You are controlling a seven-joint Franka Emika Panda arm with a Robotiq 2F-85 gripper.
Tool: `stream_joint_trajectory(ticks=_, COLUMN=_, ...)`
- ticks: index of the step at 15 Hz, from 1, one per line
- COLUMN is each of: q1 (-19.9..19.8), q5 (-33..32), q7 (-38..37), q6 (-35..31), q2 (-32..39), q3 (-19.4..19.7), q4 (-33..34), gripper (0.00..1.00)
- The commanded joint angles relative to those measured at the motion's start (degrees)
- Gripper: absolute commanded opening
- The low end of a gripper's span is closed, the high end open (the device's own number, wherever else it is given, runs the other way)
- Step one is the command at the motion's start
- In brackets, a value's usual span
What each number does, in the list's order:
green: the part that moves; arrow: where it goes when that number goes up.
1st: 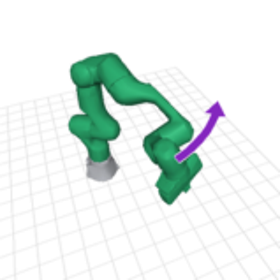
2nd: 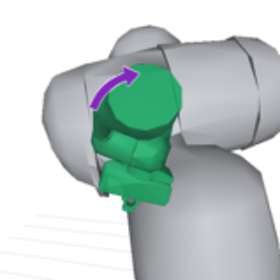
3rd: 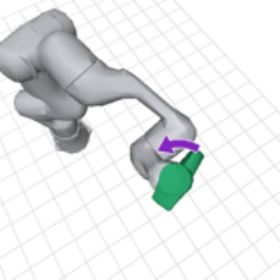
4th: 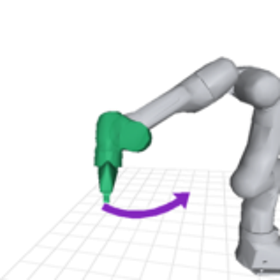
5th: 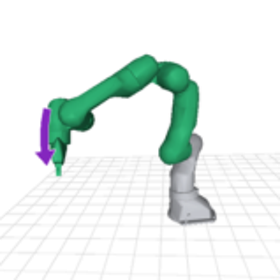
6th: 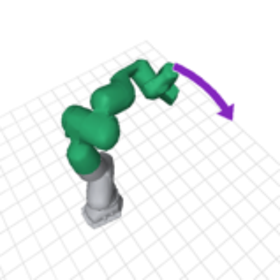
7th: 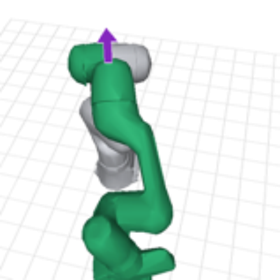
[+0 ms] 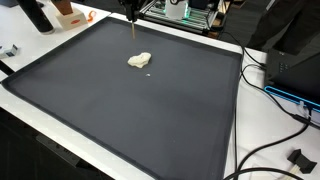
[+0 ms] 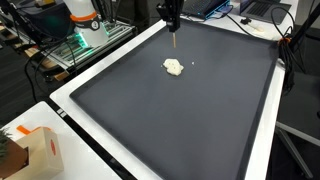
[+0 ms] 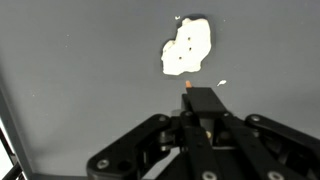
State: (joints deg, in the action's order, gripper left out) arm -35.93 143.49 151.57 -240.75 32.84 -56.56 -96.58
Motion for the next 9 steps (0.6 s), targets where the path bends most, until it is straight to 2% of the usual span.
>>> stream_joint_trajectory(ticks=1, q1=1.65, q5=1.73, q7=1.36, q6=0.65, q2=-1.04, q3=2.68, q4=0.31, gripper=0.13)
stream_joint_trajectory(ticks=3, q1=1.7, q5=1.7, q7=1.5, q6=0.65, q2=-1.01, q3=2.89, q4=0.37, gripper=0.13)
stream_joint_trajectory(ticks=4, q1=1.69, q5=1.7, q7=1.53, q6=0.64, q2=-1.01, q3=2.91, q4=0.42, gripper=0.03)
stream_joint_trajectory(ticks=9, q1=15.04, q5=-1.74, q7=-6.0, q6=2.45, q2=-5.02, q3=19.22, q4=0.13, gripper=0.03)
